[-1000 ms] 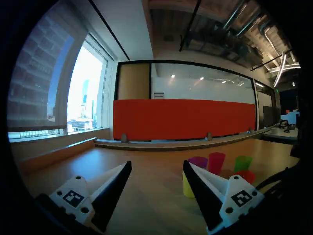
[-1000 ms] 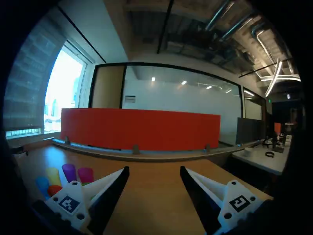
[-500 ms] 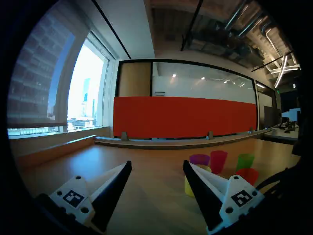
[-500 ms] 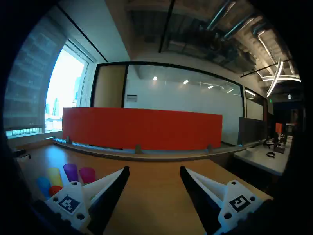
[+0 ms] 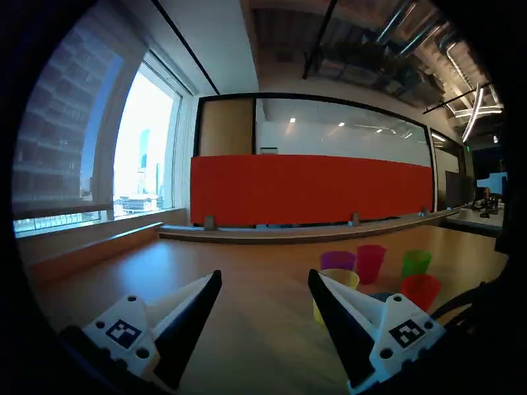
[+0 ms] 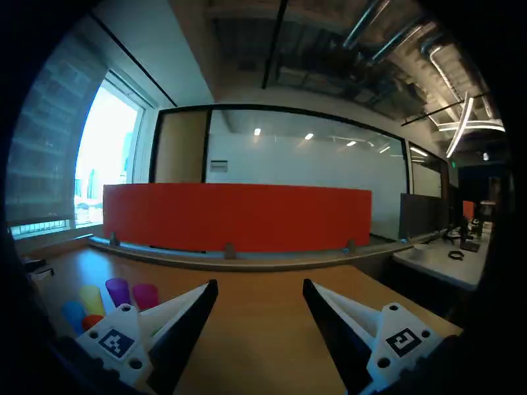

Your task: Pour water

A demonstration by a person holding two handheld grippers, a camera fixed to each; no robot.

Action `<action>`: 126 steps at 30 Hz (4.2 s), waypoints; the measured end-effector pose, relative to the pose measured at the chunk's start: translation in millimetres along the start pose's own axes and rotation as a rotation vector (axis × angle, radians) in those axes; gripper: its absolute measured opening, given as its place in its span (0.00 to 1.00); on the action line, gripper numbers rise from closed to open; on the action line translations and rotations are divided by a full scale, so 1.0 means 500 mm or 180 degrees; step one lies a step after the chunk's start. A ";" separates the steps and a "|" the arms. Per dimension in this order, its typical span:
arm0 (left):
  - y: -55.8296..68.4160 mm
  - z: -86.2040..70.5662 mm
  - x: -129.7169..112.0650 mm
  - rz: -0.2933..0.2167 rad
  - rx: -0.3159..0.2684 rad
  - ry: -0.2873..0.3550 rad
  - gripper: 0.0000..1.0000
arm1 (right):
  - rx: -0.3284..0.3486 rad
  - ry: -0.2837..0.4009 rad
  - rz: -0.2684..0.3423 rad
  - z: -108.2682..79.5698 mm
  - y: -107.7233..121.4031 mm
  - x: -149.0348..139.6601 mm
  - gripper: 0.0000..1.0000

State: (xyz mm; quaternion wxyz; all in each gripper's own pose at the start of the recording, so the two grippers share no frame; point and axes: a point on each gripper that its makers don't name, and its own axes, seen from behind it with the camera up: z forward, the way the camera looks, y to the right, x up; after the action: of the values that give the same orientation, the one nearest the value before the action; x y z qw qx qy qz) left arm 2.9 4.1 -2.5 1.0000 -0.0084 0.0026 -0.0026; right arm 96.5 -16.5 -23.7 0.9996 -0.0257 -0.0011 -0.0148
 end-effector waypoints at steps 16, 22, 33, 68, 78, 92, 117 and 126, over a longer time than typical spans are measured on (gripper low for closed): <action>0.001 0.002 -0.004 0.0011 -0.0002 -0.0017 0.98 | 0.0023 0.0073 -0.0013 -0.009 0.007 0.013 1.00; 0.000 0.002 -0.004 0.0013 -0.0003 -0.0016 0.98 | 0.0024 0.0114 -0.0022 -0.017 0.021 0.011 1.00; 0.001 0.003 -0.005 0.0014 -0.0003 -0.0016 0.98 | 0.0007 0.0159 -0.0045 -0.017 0.049 -0.010 1.00; 0.001 0.004 -0.006 0.0014 -0.0003 -0.0016 0.98 | 0.0262 0.0184 0.0107 0.024 0.010 -0.142 1.00; 0.001 0.003 -0.005 0.0014 -0.0002 -0.0015 0.98 | 0.0238 0.0159 0.0155 0.027 0.021 -0.163 1.00; 0.001 0.003 -0.004 0.0014 -0.0003 -0.0015 0.98 | 0.0208 0.0116 0.0145 0.036 0.024 -0.183 1.00; 0.000 0.003 -0.005 0.0013 -0.0002 -0.0015 0.98 | 0.0172 0.0005 0.0094 0.038 0.022 -0.194 1.00; 0.001 0.003 -0.004 0.0013 -0.0002 -0.0016 0.98 | 0.0171 0.0005 0.0089 0.038 0.021 -0.195 1.00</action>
State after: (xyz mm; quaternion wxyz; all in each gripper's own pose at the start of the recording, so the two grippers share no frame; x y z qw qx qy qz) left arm 0.9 4.5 -1.1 1.0000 -0.0088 0.0001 -0.0006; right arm -0.7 -2.3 -5.4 1.0000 0.0012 -0.0003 -0.0007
